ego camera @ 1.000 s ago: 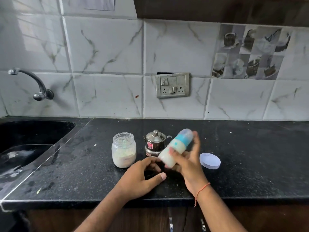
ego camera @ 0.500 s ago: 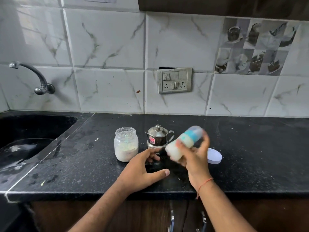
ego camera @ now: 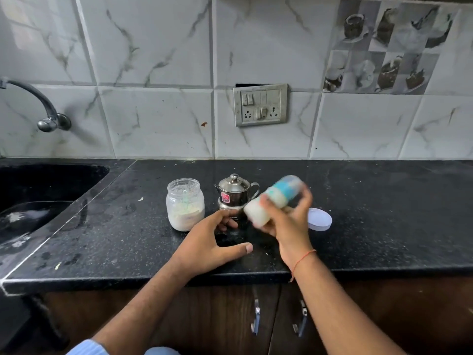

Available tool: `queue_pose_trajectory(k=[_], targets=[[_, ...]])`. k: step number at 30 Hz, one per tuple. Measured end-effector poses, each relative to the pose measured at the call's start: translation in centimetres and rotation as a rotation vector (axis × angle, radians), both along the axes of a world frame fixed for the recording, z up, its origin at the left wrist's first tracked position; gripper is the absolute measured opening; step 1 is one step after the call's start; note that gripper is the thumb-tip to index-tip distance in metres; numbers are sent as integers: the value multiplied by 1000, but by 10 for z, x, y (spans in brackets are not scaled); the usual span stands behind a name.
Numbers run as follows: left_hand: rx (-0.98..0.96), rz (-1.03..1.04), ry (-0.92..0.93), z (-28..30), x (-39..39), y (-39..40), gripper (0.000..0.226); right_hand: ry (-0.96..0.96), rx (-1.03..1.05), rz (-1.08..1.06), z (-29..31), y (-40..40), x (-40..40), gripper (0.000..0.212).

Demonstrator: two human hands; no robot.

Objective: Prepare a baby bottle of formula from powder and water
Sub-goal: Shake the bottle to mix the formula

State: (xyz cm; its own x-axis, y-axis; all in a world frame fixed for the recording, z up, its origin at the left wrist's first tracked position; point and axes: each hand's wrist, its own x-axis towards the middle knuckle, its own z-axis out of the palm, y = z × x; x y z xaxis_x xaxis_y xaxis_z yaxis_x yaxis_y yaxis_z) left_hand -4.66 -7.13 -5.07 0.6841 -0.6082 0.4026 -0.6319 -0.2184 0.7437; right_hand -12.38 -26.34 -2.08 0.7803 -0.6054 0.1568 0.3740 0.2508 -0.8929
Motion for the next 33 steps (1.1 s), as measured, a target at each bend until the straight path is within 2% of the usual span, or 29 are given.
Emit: queue_pose_trajectory(k=[2,5,6,9,12,13,16,17,19,20,23,27,29,31,33], targets=[[1,3,3,-1,1,-1,78,-48,120,-21,1,-7,-1,80],[10,-9,3,-1,0,-1,85,59,-143,145,0,-1,-3,84],[8,-9,-2,-1,0,-1,85,53,-125,120,0,0,-2,85],[-6,2,0,-1,0,-1,81,-27,95,16,1,-8,0,90],[0,4,-2,-3,1,-1,78,52,-113,189,2,-4,-3,113],[1,3,-1,-3,2,0,77,50,-122,174,2,-3,-3,112],[7,10,4,-3,4,0,79,-24,39,42,3,-9,-1,89],[9,10,3,-4,3,0,82,-17,-9,78,2,-9,-1,85],[8,5,-1,-4,3,0,86,24,-174,182,1,-1,-2,87],[6,3,1,-4,2,0,87,20,-175,161,0,0,-1,88],[6,9,12,-4,4,0,86,-67,56,-7,0,-8,0,79],[24,8,8,-3,3,0,88,20,-170,151,-1,-3,-2,86],[21,10,9,-3,4,0,87,-47,-10,12,0,-6,0,78],[20,13,19,-4,4,-1,87,-79,92,-16,0,-10,0,74],[21,7,21,-5,4,-1,89,-4,-88,109,-1,-6,-1,82]])
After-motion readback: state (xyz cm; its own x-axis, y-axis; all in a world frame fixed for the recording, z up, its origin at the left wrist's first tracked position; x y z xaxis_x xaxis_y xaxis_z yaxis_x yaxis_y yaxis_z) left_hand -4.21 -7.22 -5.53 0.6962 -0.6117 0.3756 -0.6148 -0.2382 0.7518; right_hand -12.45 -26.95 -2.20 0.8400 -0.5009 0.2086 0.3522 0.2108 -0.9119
